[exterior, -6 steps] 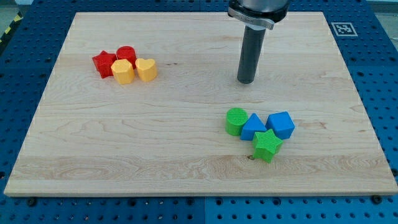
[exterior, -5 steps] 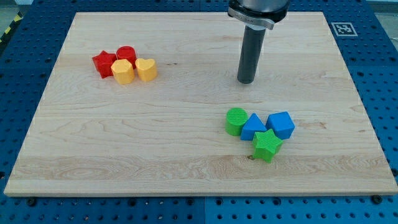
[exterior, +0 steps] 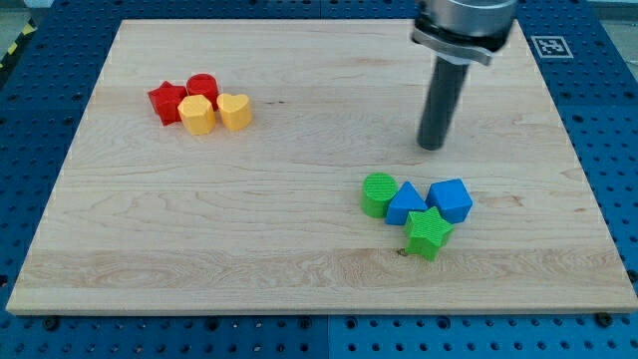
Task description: Separate the triangle from the green blocks
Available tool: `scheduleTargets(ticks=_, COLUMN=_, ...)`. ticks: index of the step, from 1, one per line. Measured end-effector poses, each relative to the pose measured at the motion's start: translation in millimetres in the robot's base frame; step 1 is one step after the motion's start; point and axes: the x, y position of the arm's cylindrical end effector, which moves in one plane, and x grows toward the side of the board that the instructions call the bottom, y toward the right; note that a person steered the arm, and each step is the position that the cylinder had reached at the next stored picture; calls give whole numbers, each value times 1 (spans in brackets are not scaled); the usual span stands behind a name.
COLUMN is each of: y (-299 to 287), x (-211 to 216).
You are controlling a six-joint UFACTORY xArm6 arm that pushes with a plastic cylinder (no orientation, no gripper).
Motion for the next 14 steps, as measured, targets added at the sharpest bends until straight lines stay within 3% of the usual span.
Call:
scheduleTargets(ticks=1, y=35, x=21)
scheduleTargets(ticks=5, y=31, x=127)
scheduleTargets(ticks=8, y=-24, x=134)
scheduleTargets(ticks=11, y=-22, x=153)
scheduleTargets(ticks=14, y=-58, x=145)
